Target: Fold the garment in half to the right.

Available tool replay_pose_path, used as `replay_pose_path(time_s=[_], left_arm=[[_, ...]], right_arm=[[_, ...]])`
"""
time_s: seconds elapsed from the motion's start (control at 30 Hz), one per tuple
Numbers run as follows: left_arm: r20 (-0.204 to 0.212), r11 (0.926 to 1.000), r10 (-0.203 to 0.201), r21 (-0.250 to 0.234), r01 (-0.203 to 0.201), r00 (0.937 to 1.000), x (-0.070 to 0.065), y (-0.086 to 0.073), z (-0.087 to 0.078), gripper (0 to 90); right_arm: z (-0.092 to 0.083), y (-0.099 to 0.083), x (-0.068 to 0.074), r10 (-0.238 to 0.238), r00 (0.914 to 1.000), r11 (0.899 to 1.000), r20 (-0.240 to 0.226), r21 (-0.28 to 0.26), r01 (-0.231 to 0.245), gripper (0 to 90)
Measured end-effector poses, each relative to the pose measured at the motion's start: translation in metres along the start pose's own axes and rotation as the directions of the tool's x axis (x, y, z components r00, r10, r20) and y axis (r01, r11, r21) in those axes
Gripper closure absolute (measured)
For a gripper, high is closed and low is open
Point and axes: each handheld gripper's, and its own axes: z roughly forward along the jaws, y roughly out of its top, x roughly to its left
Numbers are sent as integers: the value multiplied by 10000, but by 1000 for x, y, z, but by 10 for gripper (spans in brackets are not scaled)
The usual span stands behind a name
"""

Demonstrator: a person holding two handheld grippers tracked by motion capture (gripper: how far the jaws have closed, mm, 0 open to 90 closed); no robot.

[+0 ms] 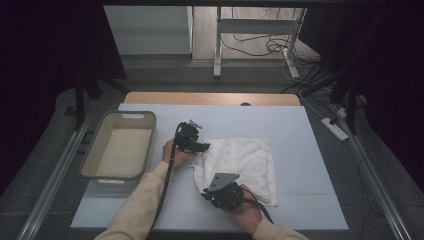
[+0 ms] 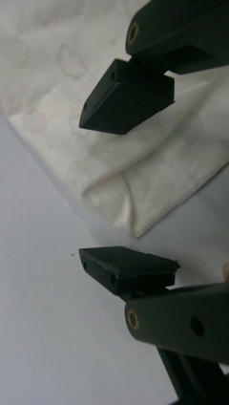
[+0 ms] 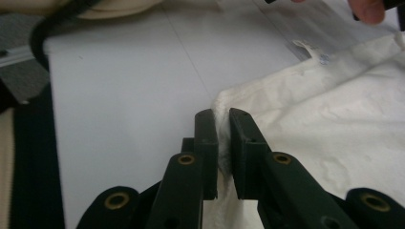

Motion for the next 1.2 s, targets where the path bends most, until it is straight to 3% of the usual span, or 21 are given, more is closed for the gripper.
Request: replay_pose_path(time_s=[0.23,0.33,0.47,0.53,0.7,0.97,1.2], left_arm=[[15,10000,13,-64,-13,10000,0,0,1,374],[307,9999,55,-152,-50,9995,1,-1,0,504],[1064,9998,-96,-149,112,9943,2,-2,0,734],[1087,9999,-31,-92,42,9941,0,-2,-1,819],[1003,9994,175,-298,-146,9948,-3,1,-9,837],[1432,9944,-36,-1039,187,9897,0,6,-30,843],[1441,9905,-174,-1329,368,9894,3,8,-42,843]], right_arm=[[4,-2,-2,220,9996,9997,-198,128,-217,821],[3,-2,-1,221,9995,9998,-213,26,-220,821],[1,-1,-1,317,9991,9994,-278,-154,-321,823],[0,-2,-2,348,9989,9992,-309,-185,-354,824],[-2,-1,-2,370,9989,9988,-283,-298,-379,824],[-7,1,-3,461,9985,9966,-301,-665,-480,824],[-13,7,-5,469,9985,9932,-275,-1051,-495,825]])
